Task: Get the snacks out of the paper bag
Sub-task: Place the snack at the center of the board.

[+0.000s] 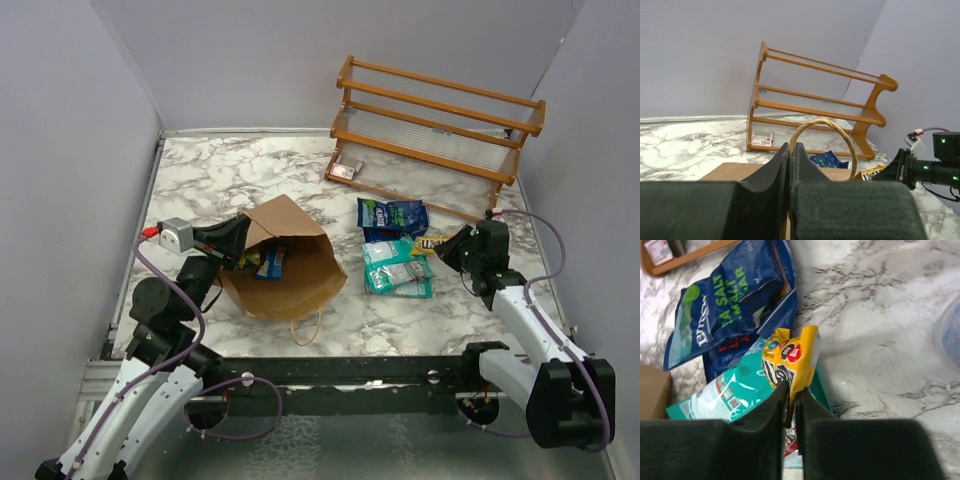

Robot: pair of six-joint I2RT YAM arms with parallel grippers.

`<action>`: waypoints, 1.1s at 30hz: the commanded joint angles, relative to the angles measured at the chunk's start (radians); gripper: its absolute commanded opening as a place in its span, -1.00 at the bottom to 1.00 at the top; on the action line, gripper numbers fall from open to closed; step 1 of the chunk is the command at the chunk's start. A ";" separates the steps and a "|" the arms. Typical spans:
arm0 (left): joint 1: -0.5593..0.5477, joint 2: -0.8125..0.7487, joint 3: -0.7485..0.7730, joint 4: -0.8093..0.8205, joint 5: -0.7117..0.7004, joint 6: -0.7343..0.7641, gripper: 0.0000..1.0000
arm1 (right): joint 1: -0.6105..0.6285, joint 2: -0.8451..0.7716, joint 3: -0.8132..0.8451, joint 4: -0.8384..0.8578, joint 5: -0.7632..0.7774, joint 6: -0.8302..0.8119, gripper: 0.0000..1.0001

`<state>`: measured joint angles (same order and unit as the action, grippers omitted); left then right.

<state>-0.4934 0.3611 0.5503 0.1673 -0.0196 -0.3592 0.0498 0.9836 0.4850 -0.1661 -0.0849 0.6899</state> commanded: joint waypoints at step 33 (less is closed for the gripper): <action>-0.004 -0.078 -0.050 0.032 0.292 0.088 -1.00 | 0.549 -0.239 0.105 0.343 -0.746 -0.594 0.48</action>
<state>-0.4934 0.2974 0.5026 0.1928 0.2443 -0.2852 0.4461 0.8349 0.6830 -0.0059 -0.6022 0.3225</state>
